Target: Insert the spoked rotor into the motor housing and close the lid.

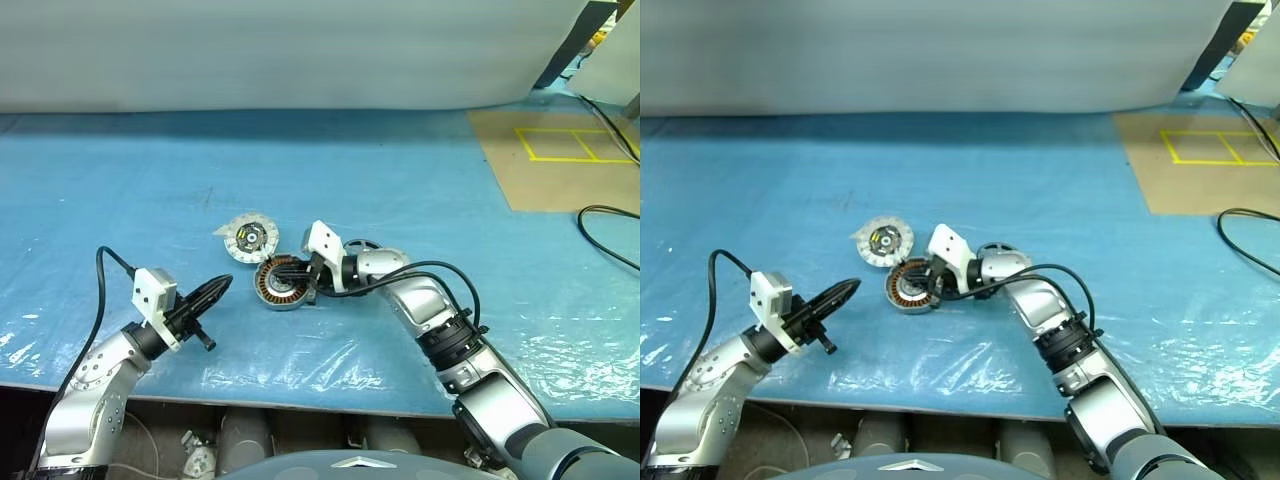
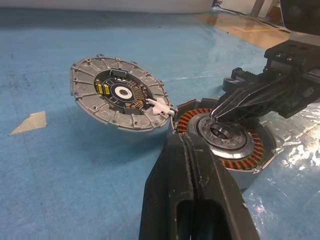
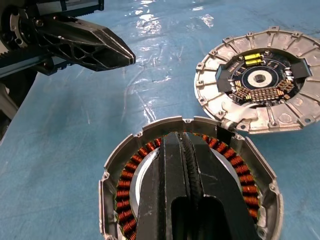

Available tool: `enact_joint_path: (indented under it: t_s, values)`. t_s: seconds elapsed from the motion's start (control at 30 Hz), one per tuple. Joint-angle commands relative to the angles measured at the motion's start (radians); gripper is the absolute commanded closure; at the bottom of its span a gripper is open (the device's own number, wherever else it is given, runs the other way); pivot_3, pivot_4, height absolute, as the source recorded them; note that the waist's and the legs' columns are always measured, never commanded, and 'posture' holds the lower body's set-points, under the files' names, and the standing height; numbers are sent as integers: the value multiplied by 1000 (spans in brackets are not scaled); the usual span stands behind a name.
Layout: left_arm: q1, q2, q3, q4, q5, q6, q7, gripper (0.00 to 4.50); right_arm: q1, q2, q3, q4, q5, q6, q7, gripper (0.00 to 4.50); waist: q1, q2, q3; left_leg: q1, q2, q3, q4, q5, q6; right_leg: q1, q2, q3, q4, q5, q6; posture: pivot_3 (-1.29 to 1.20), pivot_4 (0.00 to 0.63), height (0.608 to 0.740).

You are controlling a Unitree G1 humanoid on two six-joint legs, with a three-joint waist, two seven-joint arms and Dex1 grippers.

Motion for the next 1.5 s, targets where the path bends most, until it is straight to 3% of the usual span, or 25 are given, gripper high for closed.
enact_joint_path:
  t_s: [0.03,0.23,0.43,0.57,0.97,1.5]
  values:
    - [7,-1,8,-63,-7,-3,19,4500,-15,6,31,13,-34,-26,10,4462,0,0,0,0,0,0,0,0,0,0,0,0,0,0,0,0,150,740]
    - [-10,-2,-5,-71,-5,6,40,4500,1,-2,44,69,-82,-53,-7,4462,0,0,0,1,0,0,0,0,0,0,0,0,0,0,0,0,150,740]
    - [-36,-4,-20,-61,-6,11,37,4500,-1,30,-108,-9,104,93,27,4462,1,0,0,1,0,0,1,0,0,2,0,0,0,0,0,0,150,740]
    - [-62,-7,-33,-41,-3,10,35,4500,-1,17,-145,-35,119,103,17,4462,2,0,0,1,0,0,1,0,0,2,0,0,0,0,0,0,150,740]
    - [-96,-10,-55,-24,1,11,28,4500,14,-11,-122,-71,90,79,12,4462,1,0,0,1,0,0,1,0,0,1,0,0,0,0,1,0,150,740]
    - [-93,-16,-63,22,21,-31,13,4500,4,-40,50,12,-75,-1,17,4462,0,0,0,1,0,0,1,0,0,2,0,0,1,0,0,0,150,740]
